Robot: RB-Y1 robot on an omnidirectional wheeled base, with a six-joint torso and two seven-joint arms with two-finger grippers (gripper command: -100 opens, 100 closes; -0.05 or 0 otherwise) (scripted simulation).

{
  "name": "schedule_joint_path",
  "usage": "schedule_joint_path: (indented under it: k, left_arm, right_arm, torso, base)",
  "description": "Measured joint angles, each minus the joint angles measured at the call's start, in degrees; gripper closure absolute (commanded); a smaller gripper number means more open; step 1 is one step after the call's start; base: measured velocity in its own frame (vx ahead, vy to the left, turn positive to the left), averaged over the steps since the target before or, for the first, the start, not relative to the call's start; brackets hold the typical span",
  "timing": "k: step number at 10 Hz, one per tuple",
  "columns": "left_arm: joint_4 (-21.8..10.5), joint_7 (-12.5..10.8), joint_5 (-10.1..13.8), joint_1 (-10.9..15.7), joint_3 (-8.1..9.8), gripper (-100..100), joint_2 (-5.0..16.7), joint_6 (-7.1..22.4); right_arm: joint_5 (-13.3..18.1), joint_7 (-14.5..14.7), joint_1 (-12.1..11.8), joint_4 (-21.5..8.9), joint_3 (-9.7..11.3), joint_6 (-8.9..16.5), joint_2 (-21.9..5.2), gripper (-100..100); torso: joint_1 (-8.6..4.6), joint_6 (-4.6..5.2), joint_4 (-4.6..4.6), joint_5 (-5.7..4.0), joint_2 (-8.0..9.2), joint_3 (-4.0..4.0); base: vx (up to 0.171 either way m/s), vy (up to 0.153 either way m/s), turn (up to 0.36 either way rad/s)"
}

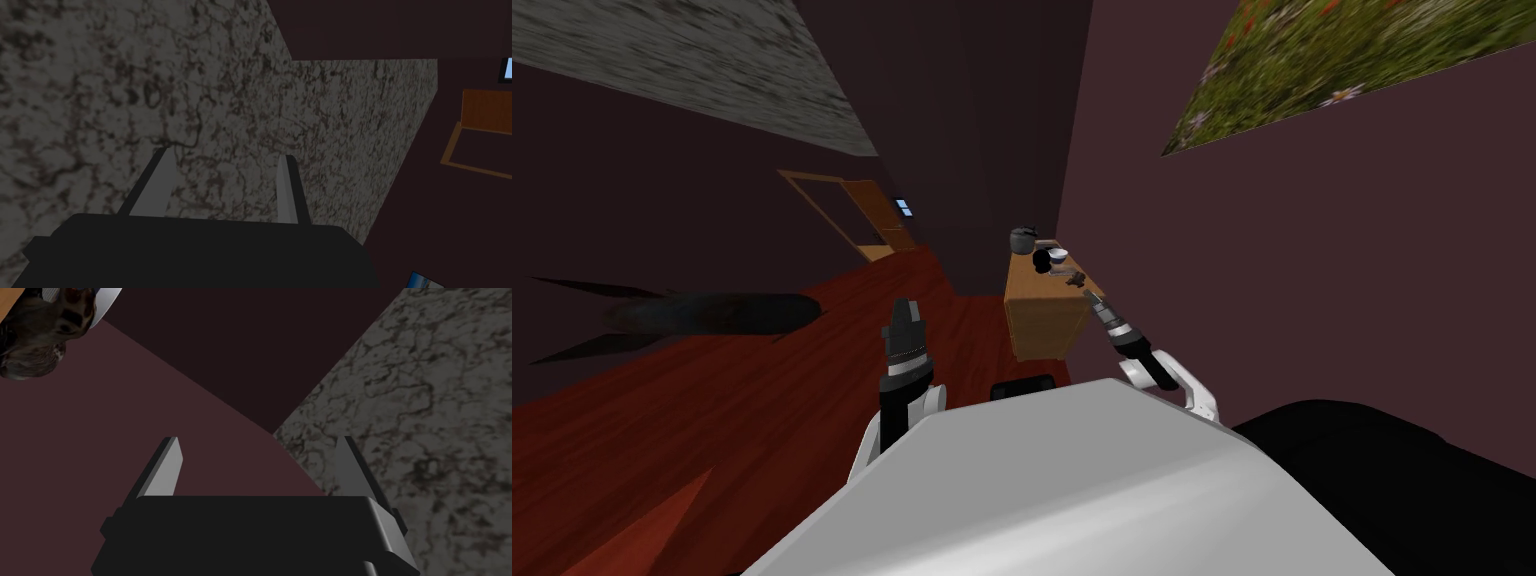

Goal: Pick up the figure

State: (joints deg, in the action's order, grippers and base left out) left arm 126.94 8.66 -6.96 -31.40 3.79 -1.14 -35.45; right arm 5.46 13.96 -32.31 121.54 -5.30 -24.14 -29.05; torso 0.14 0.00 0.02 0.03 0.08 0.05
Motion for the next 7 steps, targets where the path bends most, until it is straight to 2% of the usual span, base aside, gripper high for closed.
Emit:
schedule_joint_path:
  k: [7]
  left_arm:
    - [0.0,0.0,0.0,-0.01,0.0,0,0.0,0.0]
  right_arm:
    - [4.79,2.55,-1.43,-6.54,-1.23,-1.64,-10.19,-100]
  torso:
    - [-0.02,0.01,-0.02,0.01,-0.1,-0.06]
  base:
    - [0.002,0.045,0.049]
